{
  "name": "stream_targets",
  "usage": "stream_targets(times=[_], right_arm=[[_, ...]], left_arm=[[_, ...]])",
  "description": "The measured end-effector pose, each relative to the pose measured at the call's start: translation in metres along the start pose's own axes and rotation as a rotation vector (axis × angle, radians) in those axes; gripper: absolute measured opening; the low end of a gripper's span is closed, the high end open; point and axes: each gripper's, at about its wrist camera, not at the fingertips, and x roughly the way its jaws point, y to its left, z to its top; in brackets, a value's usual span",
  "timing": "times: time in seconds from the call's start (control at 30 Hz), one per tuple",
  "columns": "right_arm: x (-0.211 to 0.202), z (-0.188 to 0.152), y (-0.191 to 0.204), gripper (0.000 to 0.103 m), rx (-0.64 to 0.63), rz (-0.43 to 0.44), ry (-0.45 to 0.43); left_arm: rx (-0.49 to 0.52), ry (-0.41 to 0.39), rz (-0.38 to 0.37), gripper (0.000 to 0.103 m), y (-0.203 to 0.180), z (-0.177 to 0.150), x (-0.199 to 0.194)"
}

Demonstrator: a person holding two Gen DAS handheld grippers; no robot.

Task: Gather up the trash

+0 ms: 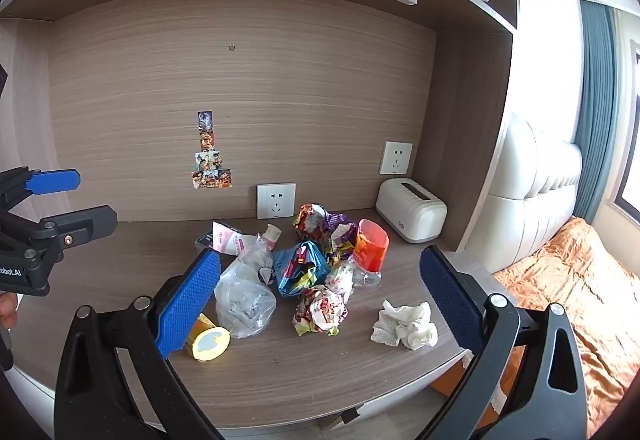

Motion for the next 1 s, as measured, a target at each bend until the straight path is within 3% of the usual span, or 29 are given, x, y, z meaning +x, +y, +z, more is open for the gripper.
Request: stream_targets(times=[1.0], right_arm=[[0.0063,-0.0081,0.0068,0.1,-0.007,0.0,-0.004]], left_arm=[[0.002,-0.015,-0.012,0.098,-0.0047,-0.0024,-0.0003]])
